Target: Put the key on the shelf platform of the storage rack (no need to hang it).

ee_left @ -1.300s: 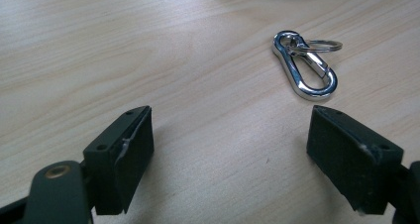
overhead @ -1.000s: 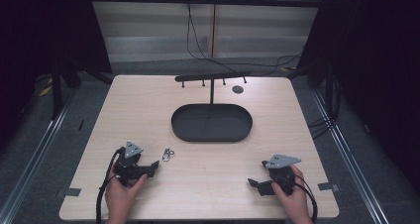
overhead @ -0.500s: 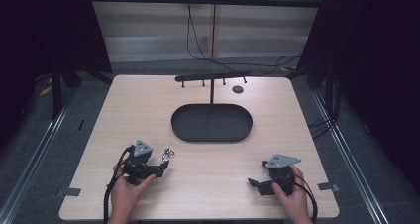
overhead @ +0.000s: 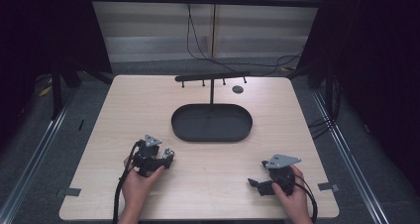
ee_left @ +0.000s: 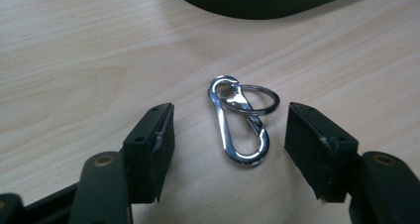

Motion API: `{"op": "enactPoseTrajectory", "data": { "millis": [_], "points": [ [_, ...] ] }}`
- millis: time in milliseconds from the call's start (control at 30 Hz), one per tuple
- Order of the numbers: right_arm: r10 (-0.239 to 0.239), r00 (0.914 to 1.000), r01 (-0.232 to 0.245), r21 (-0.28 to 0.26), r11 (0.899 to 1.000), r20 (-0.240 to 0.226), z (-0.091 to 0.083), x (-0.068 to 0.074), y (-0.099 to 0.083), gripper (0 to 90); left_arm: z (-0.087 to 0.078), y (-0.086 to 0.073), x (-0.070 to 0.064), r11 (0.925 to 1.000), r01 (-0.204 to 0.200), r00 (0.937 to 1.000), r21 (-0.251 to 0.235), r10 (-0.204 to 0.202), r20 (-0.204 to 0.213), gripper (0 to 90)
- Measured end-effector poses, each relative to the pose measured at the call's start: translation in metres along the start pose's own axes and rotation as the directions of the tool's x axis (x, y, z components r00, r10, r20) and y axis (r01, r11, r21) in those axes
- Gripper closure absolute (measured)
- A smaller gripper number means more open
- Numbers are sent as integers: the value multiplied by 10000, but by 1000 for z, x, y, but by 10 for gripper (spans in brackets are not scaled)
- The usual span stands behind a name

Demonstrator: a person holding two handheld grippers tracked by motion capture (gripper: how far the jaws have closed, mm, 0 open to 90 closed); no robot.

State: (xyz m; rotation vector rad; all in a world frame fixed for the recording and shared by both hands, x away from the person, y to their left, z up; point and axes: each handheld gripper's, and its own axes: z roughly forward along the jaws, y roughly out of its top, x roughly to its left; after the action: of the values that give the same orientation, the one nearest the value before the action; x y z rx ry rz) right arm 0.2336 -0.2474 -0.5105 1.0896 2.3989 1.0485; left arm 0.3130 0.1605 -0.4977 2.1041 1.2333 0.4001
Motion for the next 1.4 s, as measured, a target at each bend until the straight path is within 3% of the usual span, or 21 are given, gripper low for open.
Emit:
{"op": "enactPoseTrajectory", "data": {
  "millis": [167,367,433,500,700,733,800,833,933,1067,1167,1400],
  "points": [
    [-6,10000,6,3,10000,3,0,0,0,154,4,2,-6,9995,-253,9992,-170,248,-325,470],
    [-3,10000,3,-2,10000,-18,0,0,0,154,5,2,-9,9983,-504,9986,-281,500,-150,560],
    [-4,10000,4,-2,10000,-20,0,0,0,154,7,1,-10,9957,-803,9968,-469,801,-54,607],
    [-2,10000,2,1,10000,-16,0,0,0,154,8,2,-11,9943,-896,9959,-579,887,-183,611],
    [-6,10000,6,2,10000,-2,0,0,0,155,8,3,-9,9944,-826,9966,-655,819,-128,619],
    [1,10000,-1,4,10000,-1,0,0,0,154,8,3,-9,9944,-826,9966,-655,819,-128,686],
    [0,10000,0,3,10000,-1,0,0,0,154,3,4,-7,9940,-558,9981,-939,579,199,695],
    [-2,10000,2,3,10000,-2,0,0,0,154,1,4,-7,9935,-641,9976,-943,664,209,779],
    [-2,10000,2,6,10000,-2,0,0,0,154,1,4,-6,9946,-462,9979,-925,501,402,781],
    [0,10000,0,4,10000,-2,0,0,0,154,2,4,-6,9939,-647,9970,-896,683,377,811],
    [0,10000,0,2,10000,-1,0,0,0,154,1,7,-5,9919,-726,9972,-1044,738,78,722],
    [-1,10000,1,2,10000,-3,0,0,0,154,7,20,-5,9936,-606,9979,-950,626,176,636]
  ]
}}
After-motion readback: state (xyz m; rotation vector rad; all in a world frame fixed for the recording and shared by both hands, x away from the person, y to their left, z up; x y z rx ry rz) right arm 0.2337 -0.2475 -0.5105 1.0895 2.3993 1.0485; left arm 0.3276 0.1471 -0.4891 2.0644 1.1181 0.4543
